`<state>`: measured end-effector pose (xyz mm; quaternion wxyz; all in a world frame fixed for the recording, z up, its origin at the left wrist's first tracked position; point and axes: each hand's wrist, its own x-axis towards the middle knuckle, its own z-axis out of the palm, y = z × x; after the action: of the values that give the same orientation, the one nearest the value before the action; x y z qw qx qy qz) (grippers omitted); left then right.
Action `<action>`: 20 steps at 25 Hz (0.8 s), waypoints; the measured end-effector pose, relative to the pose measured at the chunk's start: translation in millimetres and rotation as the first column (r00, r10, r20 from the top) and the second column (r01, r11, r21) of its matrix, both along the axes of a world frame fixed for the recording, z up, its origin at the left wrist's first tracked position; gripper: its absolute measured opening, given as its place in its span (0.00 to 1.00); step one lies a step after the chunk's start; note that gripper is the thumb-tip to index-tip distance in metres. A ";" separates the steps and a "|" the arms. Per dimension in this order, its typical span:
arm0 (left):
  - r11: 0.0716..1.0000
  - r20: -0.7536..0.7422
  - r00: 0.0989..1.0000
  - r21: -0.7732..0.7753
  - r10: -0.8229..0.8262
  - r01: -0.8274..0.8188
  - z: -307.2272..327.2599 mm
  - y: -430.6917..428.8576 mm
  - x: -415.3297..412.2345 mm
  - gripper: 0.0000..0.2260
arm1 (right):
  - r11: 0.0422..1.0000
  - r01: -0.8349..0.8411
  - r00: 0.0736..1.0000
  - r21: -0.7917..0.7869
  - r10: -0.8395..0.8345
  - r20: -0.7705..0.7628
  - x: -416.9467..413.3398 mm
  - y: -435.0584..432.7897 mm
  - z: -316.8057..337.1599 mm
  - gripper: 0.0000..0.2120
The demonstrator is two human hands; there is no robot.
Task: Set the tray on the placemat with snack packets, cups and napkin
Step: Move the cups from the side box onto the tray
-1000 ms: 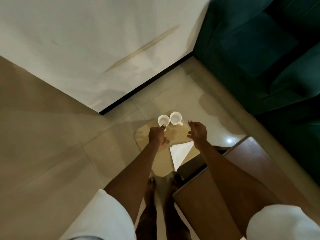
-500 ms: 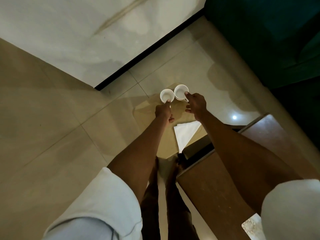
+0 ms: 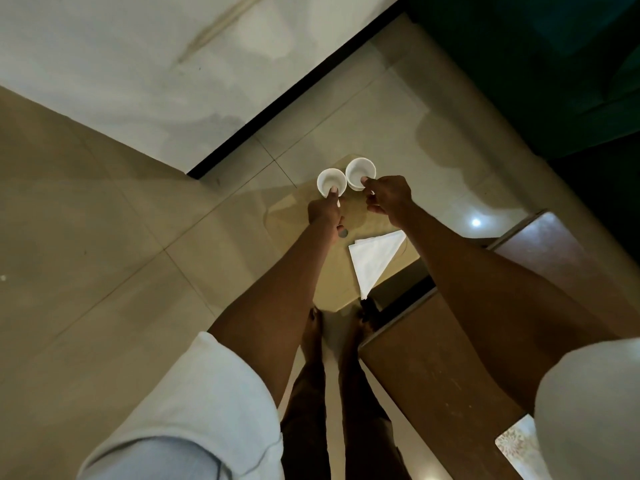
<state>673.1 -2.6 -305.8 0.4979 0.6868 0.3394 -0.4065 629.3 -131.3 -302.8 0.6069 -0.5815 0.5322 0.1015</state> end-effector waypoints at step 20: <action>0.919 0.239 0.924 -0.191 -0.299 0.346 218.5 10.5 -151.3 0.12 | 0.853 0.517 0.823 0.064 -0.517 0.235 -209.7 49.6 234.7 0.19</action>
<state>521.9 7.9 -87.2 0.5319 0.7094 0.1188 -0.4468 419.6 -81.7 -68.0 0.6714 -0.4244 0.5914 -0.1394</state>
